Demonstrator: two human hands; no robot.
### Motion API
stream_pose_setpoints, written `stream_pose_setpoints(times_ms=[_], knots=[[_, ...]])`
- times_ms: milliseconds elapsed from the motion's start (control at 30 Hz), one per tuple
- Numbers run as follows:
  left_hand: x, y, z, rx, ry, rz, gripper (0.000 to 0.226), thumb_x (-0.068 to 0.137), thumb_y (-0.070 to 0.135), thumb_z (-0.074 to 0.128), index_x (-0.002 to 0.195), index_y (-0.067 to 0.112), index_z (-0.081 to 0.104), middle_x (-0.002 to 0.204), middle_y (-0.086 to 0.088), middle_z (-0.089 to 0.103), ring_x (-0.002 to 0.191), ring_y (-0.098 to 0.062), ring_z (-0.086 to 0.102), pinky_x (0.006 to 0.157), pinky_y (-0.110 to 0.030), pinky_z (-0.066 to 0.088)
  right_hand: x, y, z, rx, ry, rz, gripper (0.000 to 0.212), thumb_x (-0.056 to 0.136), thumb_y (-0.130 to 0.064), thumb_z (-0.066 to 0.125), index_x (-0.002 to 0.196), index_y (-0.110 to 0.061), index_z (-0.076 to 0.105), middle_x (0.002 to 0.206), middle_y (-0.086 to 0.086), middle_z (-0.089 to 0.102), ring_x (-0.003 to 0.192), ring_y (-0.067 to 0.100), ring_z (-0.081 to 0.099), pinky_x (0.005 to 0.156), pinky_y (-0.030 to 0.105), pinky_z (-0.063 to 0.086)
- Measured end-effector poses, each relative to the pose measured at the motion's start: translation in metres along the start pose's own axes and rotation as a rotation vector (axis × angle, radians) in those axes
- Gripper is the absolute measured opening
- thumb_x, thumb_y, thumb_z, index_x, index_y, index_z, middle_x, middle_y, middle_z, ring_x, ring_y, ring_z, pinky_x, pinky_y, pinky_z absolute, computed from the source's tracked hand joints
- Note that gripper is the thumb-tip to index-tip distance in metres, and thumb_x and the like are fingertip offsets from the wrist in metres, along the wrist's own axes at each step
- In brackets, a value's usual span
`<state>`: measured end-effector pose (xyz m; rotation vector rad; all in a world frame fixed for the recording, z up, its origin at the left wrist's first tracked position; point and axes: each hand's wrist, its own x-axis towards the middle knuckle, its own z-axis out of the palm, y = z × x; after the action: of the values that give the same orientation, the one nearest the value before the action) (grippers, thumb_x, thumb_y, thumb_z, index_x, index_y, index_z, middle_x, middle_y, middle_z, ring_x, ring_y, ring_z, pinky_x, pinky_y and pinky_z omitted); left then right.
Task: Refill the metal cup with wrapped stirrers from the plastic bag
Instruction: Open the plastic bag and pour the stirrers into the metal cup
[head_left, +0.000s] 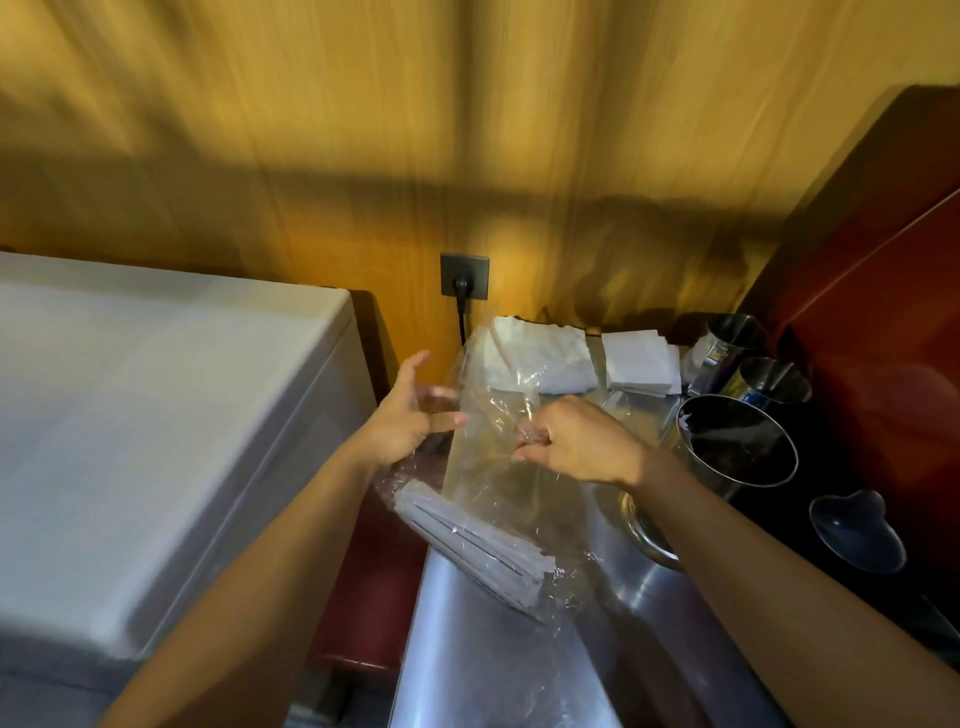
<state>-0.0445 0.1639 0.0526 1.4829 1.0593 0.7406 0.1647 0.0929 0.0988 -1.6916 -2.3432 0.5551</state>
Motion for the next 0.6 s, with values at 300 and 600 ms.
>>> stream_pose_setpoints(times_ms=[300,600], knots=[[-0.011,-0.019,0.019,-0.168,0.273,0.025,0.022,0.084,-0.017,0.047,0.074,0.004,0.049,0.071,-0.007,0.047,0.065,-0.015,0.046,0.051,-0.009,0.044,-0.031,0.023,-0.009,0.212,0.404,0.170,0.091,0.068,-0.055,0.069,0.140,-0.025,0.022,0.151,0.002,0.020,0.135,0.015,0.015,0.110,0.039,0.009],[-0.015,-0.031,0.014,-0.310,0.367,-0.110,0.014,0.089,-0.010,0.046,0.080,0.000,0.051,0.077,-0.015,0.051,0.068,-0.027,0.049,0.060,-0.032,0.049,-0.029,0.037,0.022,0.822,0.435,0.485,0.094,0.067,-0.022,0.081,0.138,-0.016,0.020,0.126,0.018,0.052,0.113,0.030,0.054,0.094,0.045,0.047]])
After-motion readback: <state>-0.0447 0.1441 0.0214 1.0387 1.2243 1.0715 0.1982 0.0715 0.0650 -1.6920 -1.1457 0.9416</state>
